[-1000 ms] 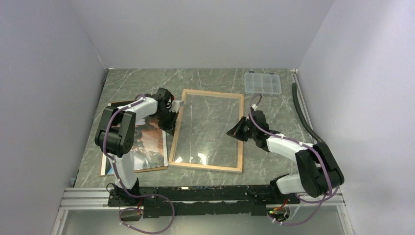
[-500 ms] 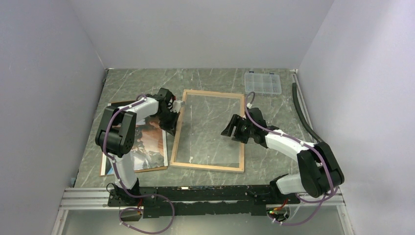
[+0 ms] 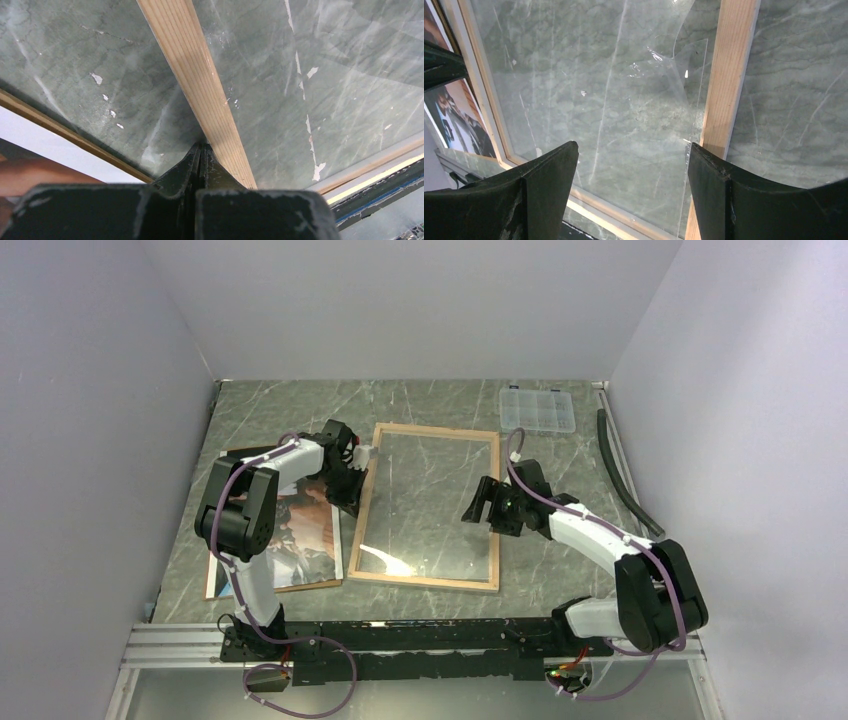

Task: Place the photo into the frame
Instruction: Place the photo frame item in the photo frame.

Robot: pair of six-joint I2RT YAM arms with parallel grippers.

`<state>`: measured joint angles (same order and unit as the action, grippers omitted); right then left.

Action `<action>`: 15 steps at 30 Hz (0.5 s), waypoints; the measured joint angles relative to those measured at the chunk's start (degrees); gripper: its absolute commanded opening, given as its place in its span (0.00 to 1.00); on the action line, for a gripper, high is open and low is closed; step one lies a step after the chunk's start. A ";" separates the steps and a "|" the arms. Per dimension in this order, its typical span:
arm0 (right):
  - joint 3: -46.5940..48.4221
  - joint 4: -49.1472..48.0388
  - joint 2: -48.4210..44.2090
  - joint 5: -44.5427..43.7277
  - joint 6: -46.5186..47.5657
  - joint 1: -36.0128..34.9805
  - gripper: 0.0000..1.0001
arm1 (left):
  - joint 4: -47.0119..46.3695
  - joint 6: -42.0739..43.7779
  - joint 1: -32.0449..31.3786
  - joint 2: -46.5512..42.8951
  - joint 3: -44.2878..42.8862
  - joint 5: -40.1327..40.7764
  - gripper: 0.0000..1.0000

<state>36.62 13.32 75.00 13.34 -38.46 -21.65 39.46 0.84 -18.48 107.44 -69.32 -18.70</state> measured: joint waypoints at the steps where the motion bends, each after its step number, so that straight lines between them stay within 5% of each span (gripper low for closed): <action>1: 0.02 0.24 0.00 -0.02 0.13 0.07 0.82 | 0.00 0.00 0.00 0.00 0.00 0.00 0.03; 15: 3.52 4.26 0.44 -2.56 2.73 0.24 0.87 | 0.00 0.00 0.00 0.00 0.00 0.00 0.03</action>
<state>40.14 17.58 75.44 10.79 -35.73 -21.41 39.46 0.84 -18.48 107.44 -69.32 -18.70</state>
